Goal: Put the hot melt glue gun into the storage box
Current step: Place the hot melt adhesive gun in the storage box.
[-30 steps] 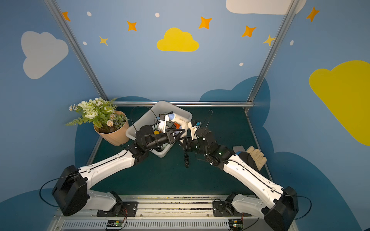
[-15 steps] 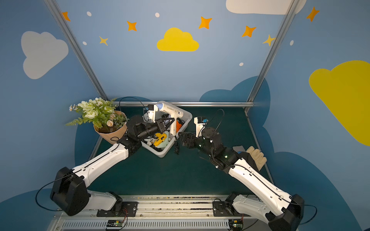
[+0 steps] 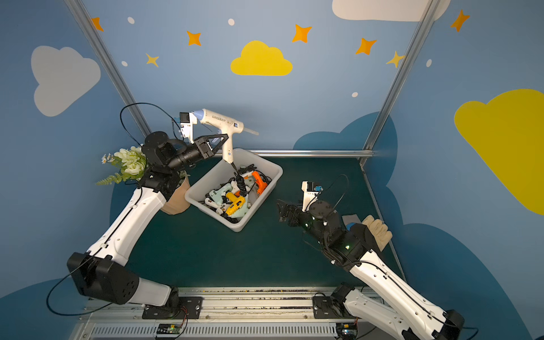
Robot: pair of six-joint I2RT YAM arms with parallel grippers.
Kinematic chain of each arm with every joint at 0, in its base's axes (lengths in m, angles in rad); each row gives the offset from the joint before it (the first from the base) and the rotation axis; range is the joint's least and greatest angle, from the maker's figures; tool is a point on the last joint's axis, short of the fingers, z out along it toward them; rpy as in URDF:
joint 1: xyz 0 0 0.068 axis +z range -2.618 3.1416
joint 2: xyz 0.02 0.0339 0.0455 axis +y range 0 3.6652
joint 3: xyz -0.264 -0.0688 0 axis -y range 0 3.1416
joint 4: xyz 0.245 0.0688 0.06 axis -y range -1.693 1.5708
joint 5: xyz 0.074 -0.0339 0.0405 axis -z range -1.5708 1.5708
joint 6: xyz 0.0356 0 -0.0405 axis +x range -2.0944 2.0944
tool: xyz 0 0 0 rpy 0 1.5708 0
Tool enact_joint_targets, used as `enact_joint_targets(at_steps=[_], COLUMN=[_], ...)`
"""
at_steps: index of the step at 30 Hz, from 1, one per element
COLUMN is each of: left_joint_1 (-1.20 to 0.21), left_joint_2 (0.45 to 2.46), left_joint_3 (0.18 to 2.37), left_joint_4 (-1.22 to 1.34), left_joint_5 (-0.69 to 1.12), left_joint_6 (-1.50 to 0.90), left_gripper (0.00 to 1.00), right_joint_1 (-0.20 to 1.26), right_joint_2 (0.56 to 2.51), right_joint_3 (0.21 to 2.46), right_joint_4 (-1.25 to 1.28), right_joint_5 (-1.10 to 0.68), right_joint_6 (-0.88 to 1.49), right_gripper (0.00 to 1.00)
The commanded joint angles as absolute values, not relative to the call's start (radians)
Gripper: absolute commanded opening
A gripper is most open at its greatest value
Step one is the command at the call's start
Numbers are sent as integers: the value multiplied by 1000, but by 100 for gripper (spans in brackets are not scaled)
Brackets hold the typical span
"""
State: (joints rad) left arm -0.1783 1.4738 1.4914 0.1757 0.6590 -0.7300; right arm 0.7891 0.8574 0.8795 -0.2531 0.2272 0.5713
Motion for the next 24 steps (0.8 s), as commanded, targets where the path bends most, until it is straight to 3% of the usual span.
enact_joint_targets(at_steps=[1,24], left_joint_1=[-157,-248], left_joint_2=[1501,1829], left_joint_3=[1517,1548], left_joint_4=[117,98], left_joint_5=[705,629], left_joint_6=[-677,-669], left_gripper=[3,3], right_joint_1=[788,788], right_joint_2=[833,826], right_joint_3=[871,859], right_joint_4=[-284,-339], right_joint_5=[269,285], right_joint_6=[585,622], right_gripper=[98,98])
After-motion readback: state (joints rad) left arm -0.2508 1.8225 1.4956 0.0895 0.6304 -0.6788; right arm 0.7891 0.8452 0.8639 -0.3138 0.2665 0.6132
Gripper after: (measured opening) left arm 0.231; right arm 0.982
